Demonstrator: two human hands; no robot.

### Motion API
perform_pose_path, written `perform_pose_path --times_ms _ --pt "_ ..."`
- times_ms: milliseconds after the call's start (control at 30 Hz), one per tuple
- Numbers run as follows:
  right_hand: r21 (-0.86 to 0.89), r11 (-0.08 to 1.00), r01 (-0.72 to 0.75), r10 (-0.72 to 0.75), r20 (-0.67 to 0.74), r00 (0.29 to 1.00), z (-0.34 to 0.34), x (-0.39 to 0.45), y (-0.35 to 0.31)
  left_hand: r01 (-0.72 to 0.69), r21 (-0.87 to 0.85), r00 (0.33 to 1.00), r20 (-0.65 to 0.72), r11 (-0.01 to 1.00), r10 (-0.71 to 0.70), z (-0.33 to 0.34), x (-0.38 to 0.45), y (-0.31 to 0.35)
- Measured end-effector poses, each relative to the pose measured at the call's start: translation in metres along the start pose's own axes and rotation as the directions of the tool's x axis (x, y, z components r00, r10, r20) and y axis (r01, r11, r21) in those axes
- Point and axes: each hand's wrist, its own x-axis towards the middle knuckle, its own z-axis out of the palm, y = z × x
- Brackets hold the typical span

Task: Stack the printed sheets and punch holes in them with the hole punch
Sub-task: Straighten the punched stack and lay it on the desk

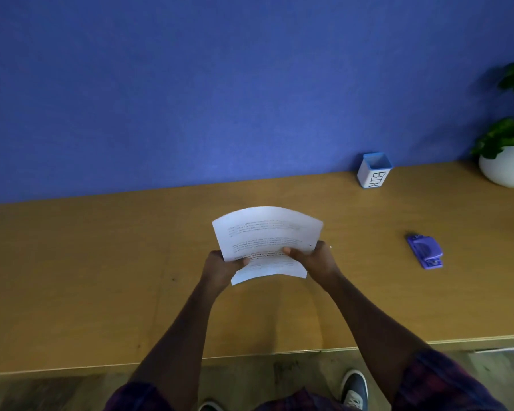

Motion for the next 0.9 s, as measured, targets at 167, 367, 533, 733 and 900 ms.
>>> perform_pose_path --times_ms 167,367,533,733,900 --pt "-0.098 0.995 -0.009 0.009 0.004 1.0 -0.005 -0.003 0.014 -0.038 -0.009 0.999 -0.034 0.999 0.037 -0.002 -0.001 0.001" --pt "-0.062 0.983 -0.173 0.172 -0.023 0.985 0.0 -0.014 0.04 0.088 -0.194 0.991 -0.082 0.977 -0.106 -0.001 -0.002 -0.009" --pt "-0.141 0.961 -0.24 0.237 -0.039 0.971 0.008 -0.02 0.062 0.161 -0.265 0.986 0.072 0.951 -0.147 -0.009 -0.006 -0.035" --pt "-0.149 0.944 -0.296 0.284 -0.097 0.954 0.024 -0.014 0.062 0.27 -0.226 0.941 0.268 0.936 -0.207 -0.031 -0.013 -0.053" --pt "-0.113 0.944 -0.31 0.302 -0.083 0.95 0.039 0.0 0.057 0.319 -0.197 0.928 0.265 0.927 -0.263 -0.047 -0.015 -0.055"
